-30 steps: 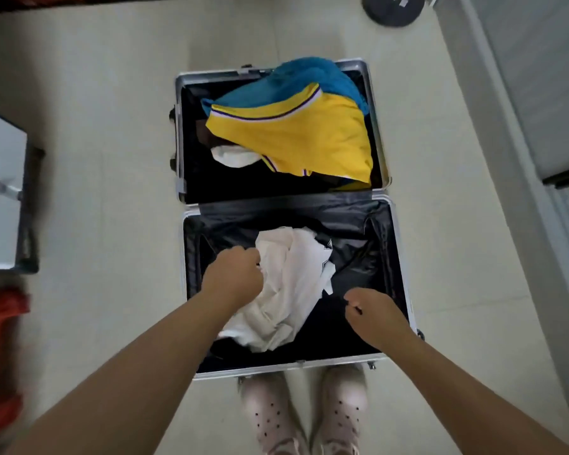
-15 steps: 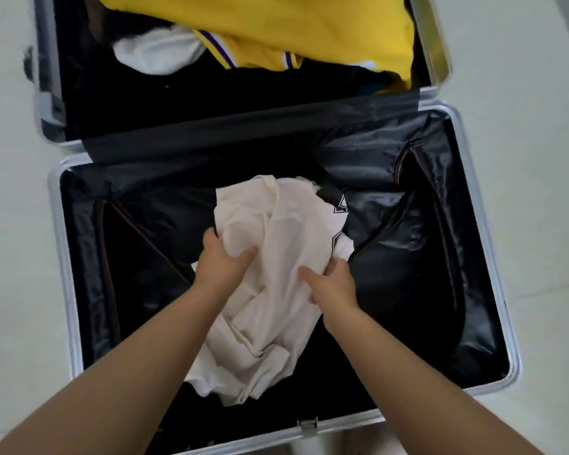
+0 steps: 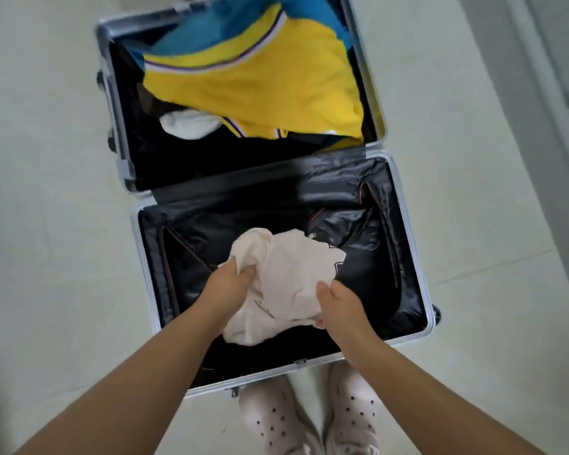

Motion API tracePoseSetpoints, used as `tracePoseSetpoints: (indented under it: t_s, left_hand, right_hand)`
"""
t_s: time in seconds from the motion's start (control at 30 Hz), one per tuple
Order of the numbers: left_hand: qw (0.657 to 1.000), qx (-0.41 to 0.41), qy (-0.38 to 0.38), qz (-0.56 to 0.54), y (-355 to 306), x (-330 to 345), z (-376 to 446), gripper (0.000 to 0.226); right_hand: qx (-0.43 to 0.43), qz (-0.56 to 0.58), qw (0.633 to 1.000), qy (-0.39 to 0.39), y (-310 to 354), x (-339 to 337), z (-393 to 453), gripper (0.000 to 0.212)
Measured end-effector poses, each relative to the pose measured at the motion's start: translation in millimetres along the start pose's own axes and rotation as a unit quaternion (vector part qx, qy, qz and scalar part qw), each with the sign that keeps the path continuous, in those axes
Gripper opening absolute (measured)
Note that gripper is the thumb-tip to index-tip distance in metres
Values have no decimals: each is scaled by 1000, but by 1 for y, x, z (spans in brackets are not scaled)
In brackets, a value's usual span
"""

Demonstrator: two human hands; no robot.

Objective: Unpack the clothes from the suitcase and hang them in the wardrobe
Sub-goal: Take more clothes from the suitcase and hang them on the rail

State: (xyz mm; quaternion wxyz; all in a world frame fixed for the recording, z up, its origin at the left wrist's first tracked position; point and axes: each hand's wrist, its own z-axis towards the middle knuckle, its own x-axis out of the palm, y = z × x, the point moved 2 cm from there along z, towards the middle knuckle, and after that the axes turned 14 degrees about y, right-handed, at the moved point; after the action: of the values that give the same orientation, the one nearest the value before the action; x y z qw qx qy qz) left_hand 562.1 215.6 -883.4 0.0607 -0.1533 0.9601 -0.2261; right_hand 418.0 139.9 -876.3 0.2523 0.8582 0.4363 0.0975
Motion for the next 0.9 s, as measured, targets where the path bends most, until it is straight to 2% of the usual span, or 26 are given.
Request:
tracePoseSetpoints:
  t_s: [0.2,0.37,0.47,0.57,0.67,0.77,0.9]
  left_hand:
    - [997,67,-41,7,-123,-33,-129,43]
    - [981,171,-89,-3,-254,-63,-269,36]
    - [963,242,-116,-4,-310,-63,-337,32]
    - [933,339,-120,-17,-378,-58,-429,22]
    - [900,423,-106,4,-439,-55,-516,21]
    - [865,492,-96,26,-479,-48,-589,27]
    - [818,568,-89,-2,-516,-32,-689,23]
  right_hand:
    - [-105,54,993,14,132,-31,-114,26]
    - [-207,107,972,3,274,-61,-222,27]
    - [-251,149,957,-1,332,-75,-273,31]
    - [-319,159,934,-7,404,-105,-360,24]
    - [-406,148,901,-51,467,-136,-452,31]
    - [-465,180,864,-72,509,-159,-529,33]
    - [-532,114,831,-116,543,-177,-643,28]
